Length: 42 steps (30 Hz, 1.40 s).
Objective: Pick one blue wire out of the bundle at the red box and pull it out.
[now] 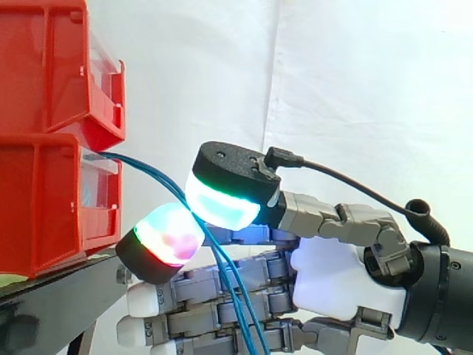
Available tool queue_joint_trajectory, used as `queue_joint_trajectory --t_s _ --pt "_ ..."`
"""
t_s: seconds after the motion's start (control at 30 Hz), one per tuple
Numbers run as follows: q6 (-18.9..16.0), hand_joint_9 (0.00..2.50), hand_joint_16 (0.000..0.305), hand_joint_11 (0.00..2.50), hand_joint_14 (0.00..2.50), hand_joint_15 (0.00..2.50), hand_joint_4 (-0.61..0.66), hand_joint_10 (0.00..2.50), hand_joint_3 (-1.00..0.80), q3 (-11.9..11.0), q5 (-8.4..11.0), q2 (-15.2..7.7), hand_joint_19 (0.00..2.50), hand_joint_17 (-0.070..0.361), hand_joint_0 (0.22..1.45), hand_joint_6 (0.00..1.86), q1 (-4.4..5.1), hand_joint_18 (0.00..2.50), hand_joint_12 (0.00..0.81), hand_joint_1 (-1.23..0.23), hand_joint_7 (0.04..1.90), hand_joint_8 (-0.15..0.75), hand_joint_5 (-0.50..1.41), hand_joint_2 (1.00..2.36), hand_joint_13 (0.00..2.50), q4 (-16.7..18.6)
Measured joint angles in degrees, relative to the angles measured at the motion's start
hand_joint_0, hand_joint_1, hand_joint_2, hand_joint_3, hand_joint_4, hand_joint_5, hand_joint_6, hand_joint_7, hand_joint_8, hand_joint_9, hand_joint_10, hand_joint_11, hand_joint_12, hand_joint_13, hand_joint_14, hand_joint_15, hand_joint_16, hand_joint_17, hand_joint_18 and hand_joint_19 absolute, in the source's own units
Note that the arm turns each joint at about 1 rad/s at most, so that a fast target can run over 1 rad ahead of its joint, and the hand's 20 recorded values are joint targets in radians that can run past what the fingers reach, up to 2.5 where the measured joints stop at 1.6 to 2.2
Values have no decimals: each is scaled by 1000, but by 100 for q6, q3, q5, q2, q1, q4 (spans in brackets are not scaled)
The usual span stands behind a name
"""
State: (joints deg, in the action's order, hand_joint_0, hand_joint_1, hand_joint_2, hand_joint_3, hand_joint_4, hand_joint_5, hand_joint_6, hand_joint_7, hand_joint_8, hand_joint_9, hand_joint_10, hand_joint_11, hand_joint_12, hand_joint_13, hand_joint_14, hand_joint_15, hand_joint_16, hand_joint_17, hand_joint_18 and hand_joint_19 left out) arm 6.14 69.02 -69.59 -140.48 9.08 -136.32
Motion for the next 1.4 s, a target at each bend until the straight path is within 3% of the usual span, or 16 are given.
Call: queue_joint_trajectory --t_s 0.27,0.87,1.4 --pt "-13 850 52 651 12 326 225 19 -273 -2 -25 2 288 116 643 928 2 402 348 -779 851 283 -192 1013 560 -1" --pt "-106 914 51 680 13 339 178 19 -458 -3 -183 3 299 115 678 932 -69 420 349 -764 872 285 -179 1003 591 -5" --pt "-211 975 51 687 13 352 175 20 -500 -3 -288 3 307 114 655 922 -112 430 343 -743 971 278 -163 1000 618 -27"
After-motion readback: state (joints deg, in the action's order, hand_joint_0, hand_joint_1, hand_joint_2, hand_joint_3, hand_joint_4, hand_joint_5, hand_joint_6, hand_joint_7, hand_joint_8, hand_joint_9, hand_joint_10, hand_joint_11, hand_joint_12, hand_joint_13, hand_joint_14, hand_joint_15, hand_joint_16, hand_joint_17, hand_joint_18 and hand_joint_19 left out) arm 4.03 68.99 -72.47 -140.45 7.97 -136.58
